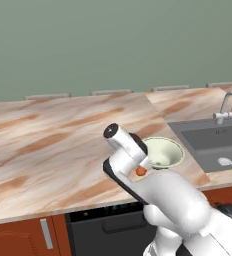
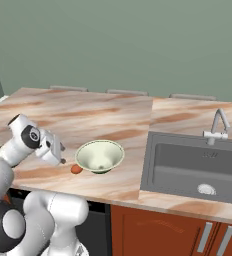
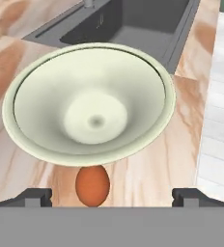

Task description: Gather the eggs and milk located in the vicinity of the sink area and place them right next to the bowl.

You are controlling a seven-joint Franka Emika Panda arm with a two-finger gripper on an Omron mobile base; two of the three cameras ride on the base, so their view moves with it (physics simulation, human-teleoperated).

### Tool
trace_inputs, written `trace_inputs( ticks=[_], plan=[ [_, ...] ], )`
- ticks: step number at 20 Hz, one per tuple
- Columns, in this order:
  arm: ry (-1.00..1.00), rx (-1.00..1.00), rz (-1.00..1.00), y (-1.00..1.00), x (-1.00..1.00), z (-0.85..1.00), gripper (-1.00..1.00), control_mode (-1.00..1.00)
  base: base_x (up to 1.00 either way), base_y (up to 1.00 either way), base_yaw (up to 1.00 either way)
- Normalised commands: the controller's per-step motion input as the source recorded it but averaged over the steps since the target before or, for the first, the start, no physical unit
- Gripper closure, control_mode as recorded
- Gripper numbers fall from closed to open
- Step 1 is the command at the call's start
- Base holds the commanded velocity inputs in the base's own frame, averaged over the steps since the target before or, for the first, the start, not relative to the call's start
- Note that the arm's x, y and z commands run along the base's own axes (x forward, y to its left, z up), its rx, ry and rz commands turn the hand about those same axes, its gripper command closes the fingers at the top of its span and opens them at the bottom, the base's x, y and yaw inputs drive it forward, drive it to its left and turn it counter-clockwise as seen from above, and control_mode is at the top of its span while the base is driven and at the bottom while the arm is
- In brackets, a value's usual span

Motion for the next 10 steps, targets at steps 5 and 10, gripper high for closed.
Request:
trace_inputs(
  ticks=[5, 10],
  plan=[
    [0.07, 0.26, 0.04, -0.12, -0.62, 0.59, -1.0, -1.0, 0.0, 0.0, 0.0],
    [0.31, 0.2, 0.27, -0.49, -0.34, 0.15, -1.0, -1.0, 0.0, 0.0, 0.0]
  ],
)
